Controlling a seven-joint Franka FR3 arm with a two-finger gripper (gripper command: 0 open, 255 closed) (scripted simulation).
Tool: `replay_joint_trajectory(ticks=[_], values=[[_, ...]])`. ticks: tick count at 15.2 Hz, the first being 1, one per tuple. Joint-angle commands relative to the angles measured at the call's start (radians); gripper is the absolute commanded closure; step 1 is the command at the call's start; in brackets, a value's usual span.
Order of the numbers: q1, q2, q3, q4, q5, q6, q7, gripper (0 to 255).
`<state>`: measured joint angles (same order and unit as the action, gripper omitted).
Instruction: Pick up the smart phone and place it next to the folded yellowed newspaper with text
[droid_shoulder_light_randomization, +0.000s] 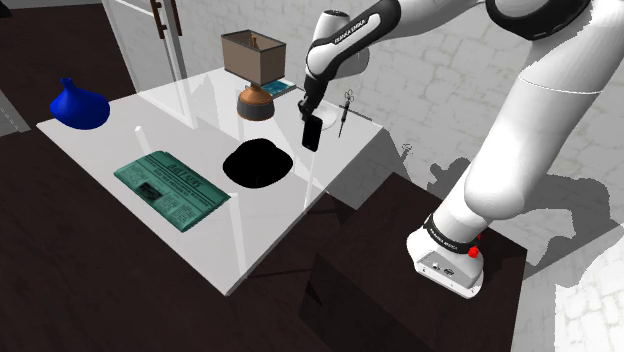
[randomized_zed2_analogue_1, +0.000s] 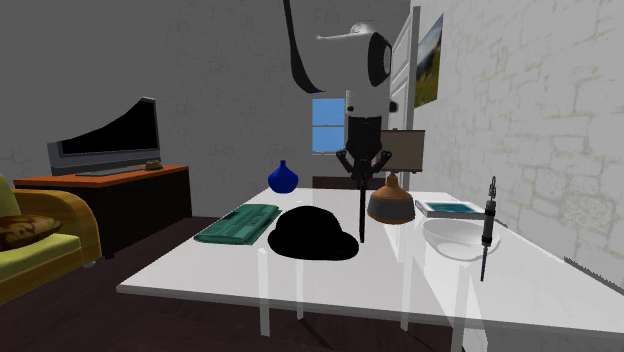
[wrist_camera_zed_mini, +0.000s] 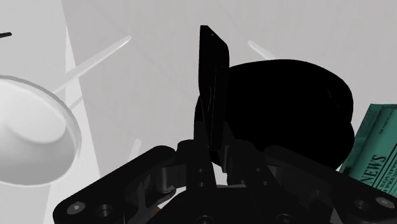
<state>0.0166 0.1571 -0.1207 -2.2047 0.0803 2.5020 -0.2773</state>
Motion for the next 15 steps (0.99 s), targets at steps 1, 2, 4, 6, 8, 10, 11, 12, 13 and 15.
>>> replay_joint_trajectory(ticks=[1,2,4,6,8,10,11,12,13,15], values=[[0.001,-0.020,-0.002,0.009,-0.006,-0.029,0.006,255],[0.002,-0.029,-0.002,0.013,-0.009,-0.042,0.008,255],[0.002,-0.045,-0.003,0.022,-0.014,-0.067,0.012,255],[0.003,-0.061,-0.004,0.032,-0.018,-0.092,0.015,255],[0.003,-0.076,-0.004,0.042,-0.023,-0.118,0.019,255],[0.003,-0.090,-0.005,0.054,-0.027,-0.143,0.022,255],[0.003,-0.097,-0.005,0.060,-0.028,-0.156,0.024,255],[0.003,-0.104,-0.005,0.066,-0.030,-0.169,0.025,255],[0.003,-0.110,-0.005,0.073,-0.032,-0.182,0.027,255],[0.004,-0.122,-0.005,0.086,-0.035,-0.207,0.029,255]])
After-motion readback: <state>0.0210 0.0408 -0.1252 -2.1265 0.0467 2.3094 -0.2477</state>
